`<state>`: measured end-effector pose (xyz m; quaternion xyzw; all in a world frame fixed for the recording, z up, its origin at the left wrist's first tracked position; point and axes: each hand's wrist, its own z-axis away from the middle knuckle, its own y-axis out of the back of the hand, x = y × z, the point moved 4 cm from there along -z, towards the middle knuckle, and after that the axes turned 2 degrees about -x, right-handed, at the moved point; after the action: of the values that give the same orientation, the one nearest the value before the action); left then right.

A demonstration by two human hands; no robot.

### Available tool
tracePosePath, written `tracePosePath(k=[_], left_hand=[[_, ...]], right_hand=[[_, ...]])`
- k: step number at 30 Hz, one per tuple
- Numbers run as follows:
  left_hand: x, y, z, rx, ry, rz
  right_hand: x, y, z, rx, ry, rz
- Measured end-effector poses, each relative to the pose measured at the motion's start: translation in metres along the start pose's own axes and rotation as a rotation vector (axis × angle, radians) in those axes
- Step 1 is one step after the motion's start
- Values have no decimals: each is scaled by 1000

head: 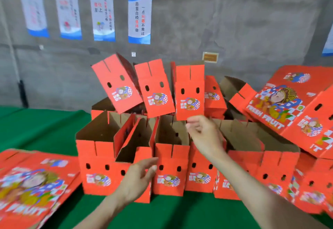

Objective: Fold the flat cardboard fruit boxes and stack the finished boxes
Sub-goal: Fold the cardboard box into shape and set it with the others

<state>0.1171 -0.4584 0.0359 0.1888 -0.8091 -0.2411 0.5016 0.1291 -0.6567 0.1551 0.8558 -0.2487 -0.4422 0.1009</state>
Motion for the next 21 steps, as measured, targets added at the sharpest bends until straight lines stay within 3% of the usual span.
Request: tracePosePath(k=[4, 6, 9, 13, 15, 21], left_hand=[[-94, 60, 107, 162, 300, 32], [-147, 105, 158, 241, 502, -26], [-213, 185, 222, 392, 742, -197], [-263, 259, 253, 441, 791, -499], [-283, 278, 246, 351, 784, -619], [-334, 266, 227, -183, 688, -847]], right_hand=[[-21, -145, 105, -569, -14, -46], [-20, -197, 142, -763, -56, 13], [-19, -250, 173, -876, -110, 88], [-25, -295, 198, -979, -154, 188], [-30, -309, 206, -1000, -172, 229], [-39, -336, 214, -968, -251, 280]])
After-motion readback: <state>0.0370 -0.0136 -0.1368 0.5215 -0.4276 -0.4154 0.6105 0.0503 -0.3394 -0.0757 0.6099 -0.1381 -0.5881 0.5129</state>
